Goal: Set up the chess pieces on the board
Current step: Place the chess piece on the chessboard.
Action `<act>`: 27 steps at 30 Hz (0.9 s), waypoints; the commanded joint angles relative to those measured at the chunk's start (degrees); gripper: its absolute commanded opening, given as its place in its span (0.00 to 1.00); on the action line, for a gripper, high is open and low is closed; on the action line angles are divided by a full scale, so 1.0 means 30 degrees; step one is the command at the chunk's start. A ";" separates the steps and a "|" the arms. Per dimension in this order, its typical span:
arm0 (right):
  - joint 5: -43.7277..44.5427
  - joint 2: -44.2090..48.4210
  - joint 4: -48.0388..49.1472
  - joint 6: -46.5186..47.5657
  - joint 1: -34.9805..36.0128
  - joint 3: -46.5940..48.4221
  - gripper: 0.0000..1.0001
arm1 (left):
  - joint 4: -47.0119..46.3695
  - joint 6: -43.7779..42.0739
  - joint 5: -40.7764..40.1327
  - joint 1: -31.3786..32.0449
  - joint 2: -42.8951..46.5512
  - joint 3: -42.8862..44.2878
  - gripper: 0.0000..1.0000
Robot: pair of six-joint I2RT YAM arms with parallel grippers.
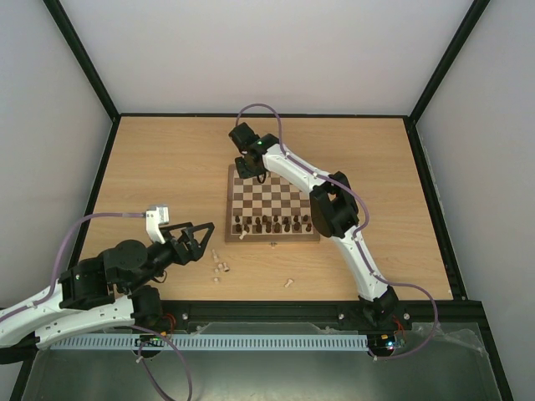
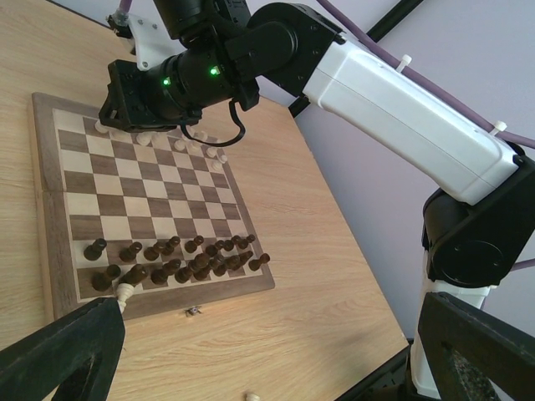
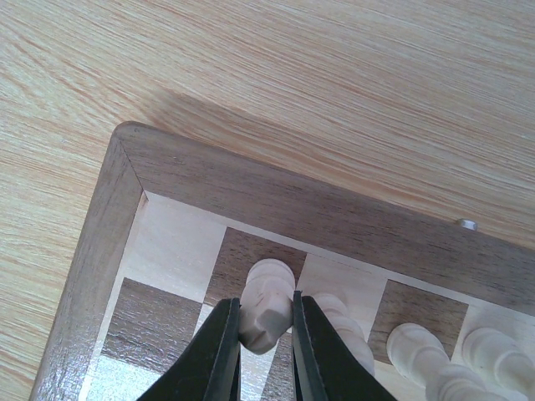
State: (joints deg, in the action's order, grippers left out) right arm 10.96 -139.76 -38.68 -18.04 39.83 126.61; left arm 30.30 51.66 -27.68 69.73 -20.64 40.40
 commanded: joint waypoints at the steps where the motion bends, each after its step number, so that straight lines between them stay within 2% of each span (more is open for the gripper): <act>1: -0.0403 -0.0703 -0.1804 0.0316 0.0152 -0.0376 0.06 | -0.0496 -0.0154 -0.0407 -0.0014 -0.0179 -0.0153 0.99; 23: 0.0084 -0.1224 -0.2366 0.0517 0.0733 0.0796 0.09 | -0.0375 -0.0169 -0.0426 -0.0012 -0.0033 -0.0083 0.99; 27: 0.0359 -0.1371 -0.2547 0.0428 0.0727 0.1009 0.13 | -0.0375 -0.0198 -0.0426 -0.0022 -0.0033 -0.0069 1.00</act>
State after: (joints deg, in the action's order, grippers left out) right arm 11.51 -140.84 -40.23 -16.93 41.71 128.97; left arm 30.30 51.64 -27.73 69.73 -20.82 40.40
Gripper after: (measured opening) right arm 0.129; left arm 0.994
